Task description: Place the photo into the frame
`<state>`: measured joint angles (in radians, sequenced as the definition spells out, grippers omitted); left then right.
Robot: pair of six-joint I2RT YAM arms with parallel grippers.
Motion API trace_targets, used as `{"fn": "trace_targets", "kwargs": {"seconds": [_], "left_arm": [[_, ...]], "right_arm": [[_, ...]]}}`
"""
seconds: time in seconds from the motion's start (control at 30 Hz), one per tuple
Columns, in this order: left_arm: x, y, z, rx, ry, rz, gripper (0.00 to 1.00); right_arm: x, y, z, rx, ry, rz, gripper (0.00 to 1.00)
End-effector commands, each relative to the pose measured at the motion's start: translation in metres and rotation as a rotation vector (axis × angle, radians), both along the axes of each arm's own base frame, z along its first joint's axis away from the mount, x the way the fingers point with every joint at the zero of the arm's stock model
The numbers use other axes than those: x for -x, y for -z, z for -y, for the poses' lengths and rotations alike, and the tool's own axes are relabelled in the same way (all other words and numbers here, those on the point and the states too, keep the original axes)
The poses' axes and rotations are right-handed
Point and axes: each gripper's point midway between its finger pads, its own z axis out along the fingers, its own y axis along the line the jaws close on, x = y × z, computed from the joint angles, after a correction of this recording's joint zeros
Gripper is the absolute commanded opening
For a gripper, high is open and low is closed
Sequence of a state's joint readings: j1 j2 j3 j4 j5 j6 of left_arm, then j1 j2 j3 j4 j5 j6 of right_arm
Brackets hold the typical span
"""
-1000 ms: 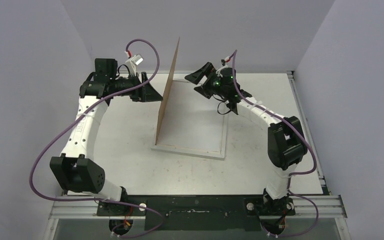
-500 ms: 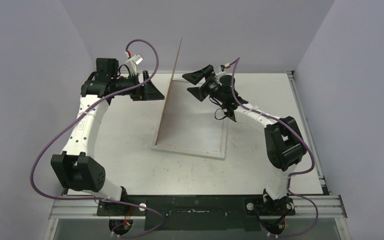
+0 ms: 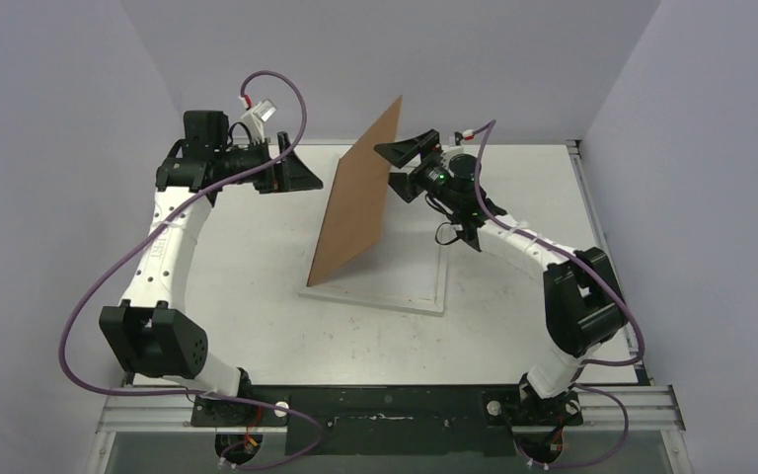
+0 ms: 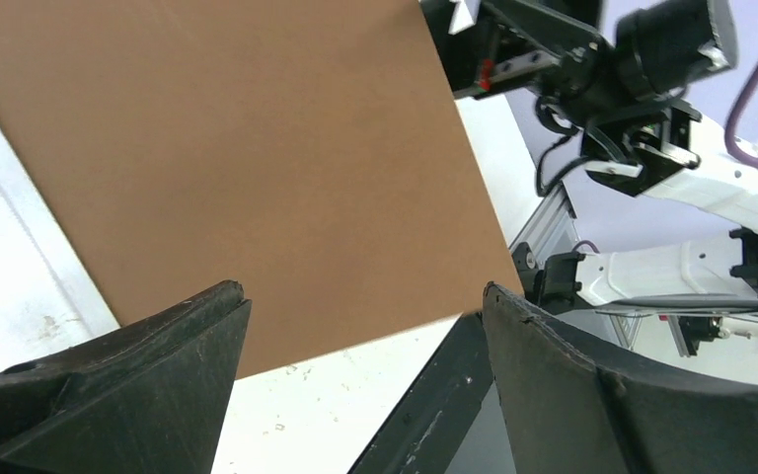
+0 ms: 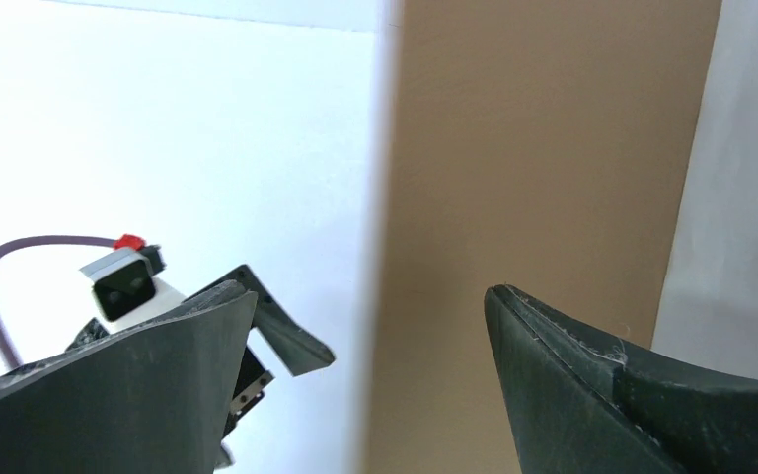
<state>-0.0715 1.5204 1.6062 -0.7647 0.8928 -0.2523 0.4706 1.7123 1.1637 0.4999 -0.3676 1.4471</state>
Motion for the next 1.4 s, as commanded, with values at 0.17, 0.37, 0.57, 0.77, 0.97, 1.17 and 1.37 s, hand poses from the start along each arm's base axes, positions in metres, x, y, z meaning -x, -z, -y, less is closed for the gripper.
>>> {"fn": "trace_targets", "kwargs": {"seconds": [0.17,0.37,0.57,0.77,0.97,1.17,1.37], "left_arm": [[-0.013,-0.007,-0.024,-0.012,-0.061,0.069,0.85],[-0.027,0.027,-0.044,-0.079,-0.119,0.046,0.82],[-0.041,0.093,-0.057,-0.154,-0.13,-0.06,0.78],[-0.053,0.13,-0.064,-0.197,-0.143,-0.084,0.75],[-0.066,0.158,-0.068,-0.221,-0.165,-0.066,0.74],[-0.082,0.192,-0.067,-0.23,-0.17,-0.066,0.72],[-0.096,0.233,-0.07,-0.28,-0.175,-0.085,0.71]], "right_arm": [[0.012,-0.041,0.024,-0.035,0.057,0.108,0.9],[0.009,-0.023,0.032,0.114,0.054,0.091,0.9],[0.009,0.016,0.044,0.46,0.004,0.033,0.9],[0.009,0.063,0.051,0.71,-0.086,-0.036,0.9],[0.01,0.1,0.063,0.876,-0.129,-0.095,0.9],[0.013,0.122,0.074,0.936,-0.139,-0.137,0.9],[0.012,0.139,0.084,0.982,-0.148,-0.168,0.9]]}}
